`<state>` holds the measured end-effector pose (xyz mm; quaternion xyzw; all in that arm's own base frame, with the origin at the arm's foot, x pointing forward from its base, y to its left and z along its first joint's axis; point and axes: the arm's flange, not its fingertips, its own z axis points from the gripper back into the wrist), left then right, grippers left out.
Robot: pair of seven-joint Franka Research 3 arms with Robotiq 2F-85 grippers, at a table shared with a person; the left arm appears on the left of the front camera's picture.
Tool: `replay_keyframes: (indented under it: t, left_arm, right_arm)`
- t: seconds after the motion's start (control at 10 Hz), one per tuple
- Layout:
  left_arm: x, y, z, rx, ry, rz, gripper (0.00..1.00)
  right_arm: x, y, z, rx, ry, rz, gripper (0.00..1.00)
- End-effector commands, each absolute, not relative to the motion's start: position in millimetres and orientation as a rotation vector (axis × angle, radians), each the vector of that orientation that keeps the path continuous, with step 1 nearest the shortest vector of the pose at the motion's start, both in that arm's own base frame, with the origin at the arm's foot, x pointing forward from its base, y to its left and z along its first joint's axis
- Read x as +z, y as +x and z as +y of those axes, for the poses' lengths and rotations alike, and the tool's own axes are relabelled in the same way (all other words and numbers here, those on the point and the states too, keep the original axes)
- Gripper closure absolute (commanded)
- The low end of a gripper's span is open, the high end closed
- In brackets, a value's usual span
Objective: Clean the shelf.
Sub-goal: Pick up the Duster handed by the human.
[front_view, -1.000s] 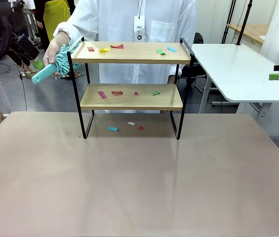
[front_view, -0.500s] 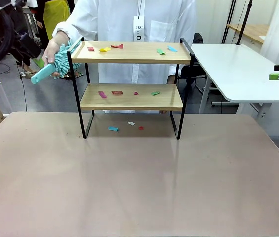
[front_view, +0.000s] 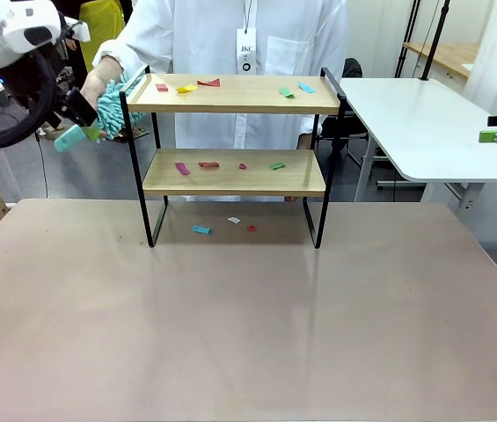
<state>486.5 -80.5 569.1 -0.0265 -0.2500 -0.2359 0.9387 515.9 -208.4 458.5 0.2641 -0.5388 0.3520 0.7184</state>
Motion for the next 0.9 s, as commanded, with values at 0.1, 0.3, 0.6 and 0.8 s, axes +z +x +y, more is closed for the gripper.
replay_keyframes:
  t: [0.1, 0.3, 0.6, 0.8]
  left_arm:
    - [557.1, 485.3, -76.3, -0.408, -0.018, -0.503, 0.0]
    - [553.8, 487.6, -73.7, -0.397, -0.018, -0.5, 0.0]
    - [554.1, 489.3, -73.3, -0.402, -0.032, -0.504, 1.0]
    - [552.8, 490.5, -75.0, -0.405, -0.038, -0.512, 1.0]
  right_arm:
    - [460.2, 515.9, -207.2, 0.782, 0.582, -1.193, 0.0]
    - [460.2, 515.9, -207.2, 0.782, 0.582, -1.193, 0.0]
    - [460.2, 515.9, -207.2, 0.782, 0.582, -1.193, 0.0]
    - [460.2, 515.9, -207.2, 0.782, 0.582, -1.193, 0.0]
